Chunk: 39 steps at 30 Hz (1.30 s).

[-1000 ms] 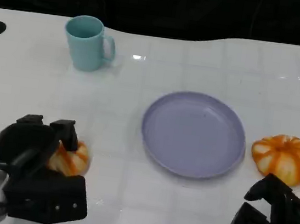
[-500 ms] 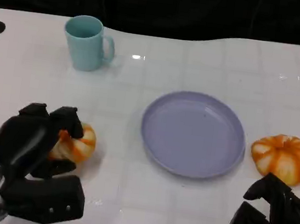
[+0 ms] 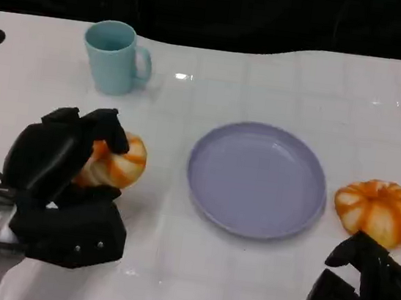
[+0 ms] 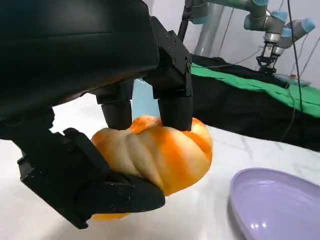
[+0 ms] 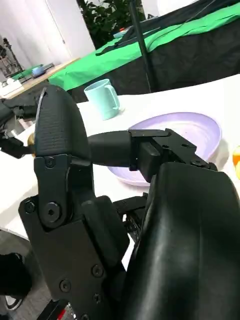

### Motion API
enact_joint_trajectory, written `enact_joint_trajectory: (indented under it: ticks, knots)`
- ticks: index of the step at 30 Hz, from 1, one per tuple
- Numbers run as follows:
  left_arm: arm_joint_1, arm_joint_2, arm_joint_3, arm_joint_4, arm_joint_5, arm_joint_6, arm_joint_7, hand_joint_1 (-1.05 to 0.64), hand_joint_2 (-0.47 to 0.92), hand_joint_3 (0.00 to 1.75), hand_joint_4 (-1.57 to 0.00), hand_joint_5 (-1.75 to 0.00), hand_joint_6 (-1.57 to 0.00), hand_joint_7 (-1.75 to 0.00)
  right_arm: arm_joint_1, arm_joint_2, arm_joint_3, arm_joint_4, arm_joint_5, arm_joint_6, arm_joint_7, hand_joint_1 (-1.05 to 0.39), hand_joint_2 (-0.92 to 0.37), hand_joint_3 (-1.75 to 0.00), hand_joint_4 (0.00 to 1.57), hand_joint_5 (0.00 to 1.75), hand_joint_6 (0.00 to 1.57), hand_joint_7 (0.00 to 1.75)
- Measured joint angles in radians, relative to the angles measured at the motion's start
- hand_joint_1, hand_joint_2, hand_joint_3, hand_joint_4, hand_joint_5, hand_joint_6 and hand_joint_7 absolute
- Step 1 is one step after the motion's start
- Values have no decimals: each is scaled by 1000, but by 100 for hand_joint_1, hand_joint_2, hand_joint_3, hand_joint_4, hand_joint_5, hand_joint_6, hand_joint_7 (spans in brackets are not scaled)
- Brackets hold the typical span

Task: Grasp the bread from the table and place it into the plate.

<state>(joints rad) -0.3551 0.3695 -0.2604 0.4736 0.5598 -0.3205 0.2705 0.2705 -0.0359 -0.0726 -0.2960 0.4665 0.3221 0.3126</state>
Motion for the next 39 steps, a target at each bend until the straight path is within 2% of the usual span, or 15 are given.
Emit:
enact_joint_trajectory:
  ticks: [4,12,25,36,39]
  knots:
    - [-50,-15,11,27,-54,-34,-42,-12,48,122,-88,-175,-72,-175,1,0,1,2,-3,-3,1,-51,-92,-48,65,175,47,168]
    - [-139,-46,8,83,-62,-77,-70,-9,44,126,-84,-175,-71,-175,-1,0,0,23,-4,-16,11,-51,-92,-48,65,175,46,168]
    - [-198,-116,3,108,-93,-114,-130,-8,42,134,-89,-175,-71,-175,-2,0,-3,30,-1,-15,11,-50,-92,-47,65,175,45,169]
    - [-273,-158,-38,206,-83,-177,-130,-6,37,138,-89,-175,-72,-175,-2,-1,-4,33,-2,-16,11,-50,-92,-46,64,175,46,168]
    - [-285,-168,-44,231,-83,-181,-130,-10,37,140,-90,-175,-71,-175,-2,-1,-5,33,-1,-15,11,-49,-92,-45,65,175,46,168]
